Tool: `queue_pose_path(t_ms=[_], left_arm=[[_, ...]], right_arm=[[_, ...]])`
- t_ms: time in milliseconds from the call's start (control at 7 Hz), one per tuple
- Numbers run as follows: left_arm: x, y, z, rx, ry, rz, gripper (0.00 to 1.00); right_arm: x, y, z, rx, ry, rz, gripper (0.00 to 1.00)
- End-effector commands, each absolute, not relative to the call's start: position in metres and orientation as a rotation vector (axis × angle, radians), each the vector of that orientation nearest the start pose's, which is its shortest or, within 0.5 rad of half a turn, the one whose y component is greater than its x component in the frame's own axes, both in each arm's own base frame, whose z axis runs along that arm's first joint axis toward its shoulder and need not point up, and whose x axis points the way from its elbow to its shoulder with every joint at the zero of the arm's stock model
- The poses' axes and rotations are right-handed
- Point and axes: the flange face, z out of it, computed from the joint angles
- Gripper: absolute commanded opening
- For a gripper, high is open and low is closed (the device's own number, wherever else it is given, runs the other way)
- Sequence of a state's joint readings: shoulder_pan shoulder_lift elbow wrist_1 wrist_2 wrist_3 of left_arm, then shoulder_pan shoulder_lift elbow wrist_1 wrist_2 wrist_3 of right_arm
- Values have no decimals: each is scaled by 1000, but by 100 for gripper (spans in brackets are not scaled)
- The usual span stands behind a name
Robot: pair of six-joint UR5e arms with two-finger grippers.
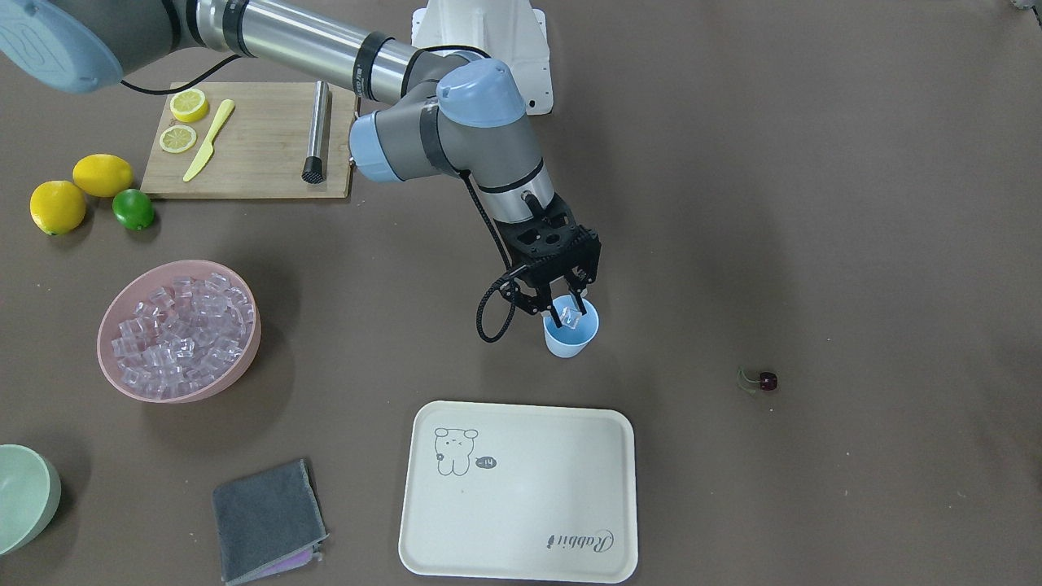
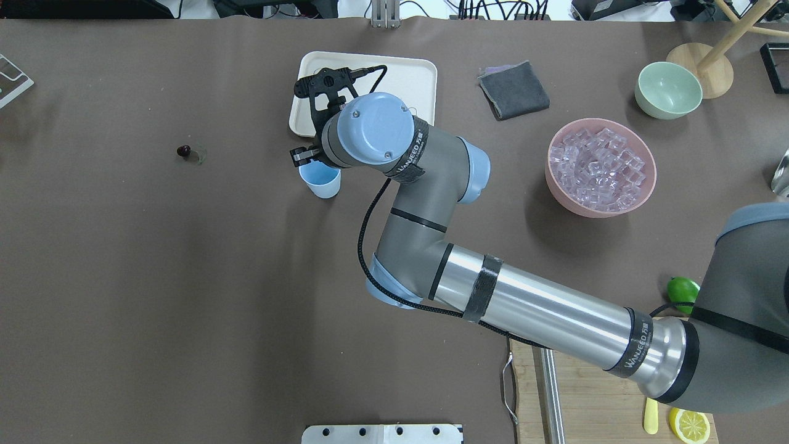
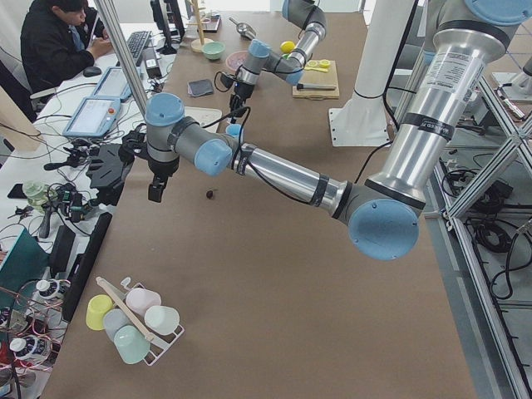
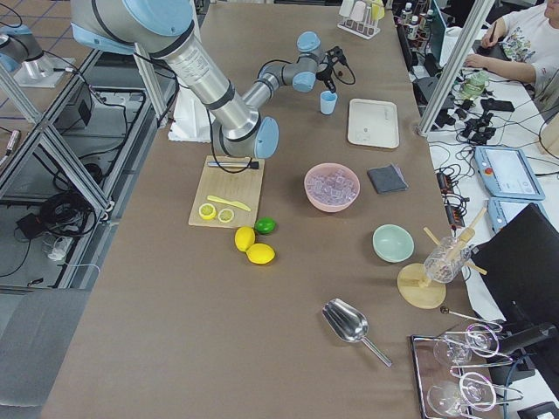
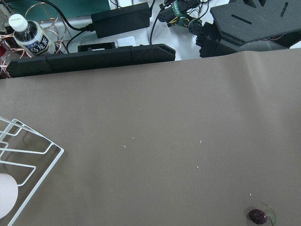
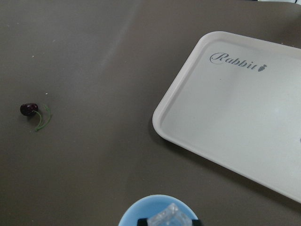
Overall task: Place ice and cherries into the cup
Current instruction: 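Open the right gripper to drop the ice cube into the cup, then move the right gripper back over the pink ice bowl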
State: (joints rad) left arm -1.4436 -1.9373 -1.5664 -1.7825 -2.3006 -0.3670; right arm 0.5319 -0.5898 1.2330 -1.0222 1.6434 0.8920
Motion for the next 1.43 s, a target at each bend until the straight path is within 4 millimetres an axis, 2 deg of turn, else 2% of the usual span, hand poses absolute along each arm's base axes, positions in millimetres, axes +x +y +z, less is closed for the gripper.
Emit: queue_pose_path(t_ms=[0, 143, 571, 714, 857, 1000, 1143, 1286], left_arm=[[15, -646, 430, 354, 819, -15, 98], [15, -646, 430, 354, 819, -15, 98], [15, -645, 426, 362, 823, -12, 98], [15, -644, 424, 363, 823, -12, 98], [14, -644, 429, 347, 819, -21, 98], [15, -642, 434, 343, 819, -20, 98], [13, -639, 435, 347, 820, -19, 98], [13, -632, 430, 360, 821, -14, 98]], right_arm=[[-624, -514, 107, 625, -1014, -172, 39], [-624, -514, 107, 625, -1014, -169, 98], [-616, -518, 101, 637, -1025, -158, 99], [-595, -532, 106, 648, -1022, -146, 99], [-564, -542, 157, 617, -999, -155, 100], [-517, -547, 198, 593, -999, -169, 100], [-462, -556, 224, 542, -1019, -160, 100], [-416, -556, 246, 510, -1005, -132, 100]])
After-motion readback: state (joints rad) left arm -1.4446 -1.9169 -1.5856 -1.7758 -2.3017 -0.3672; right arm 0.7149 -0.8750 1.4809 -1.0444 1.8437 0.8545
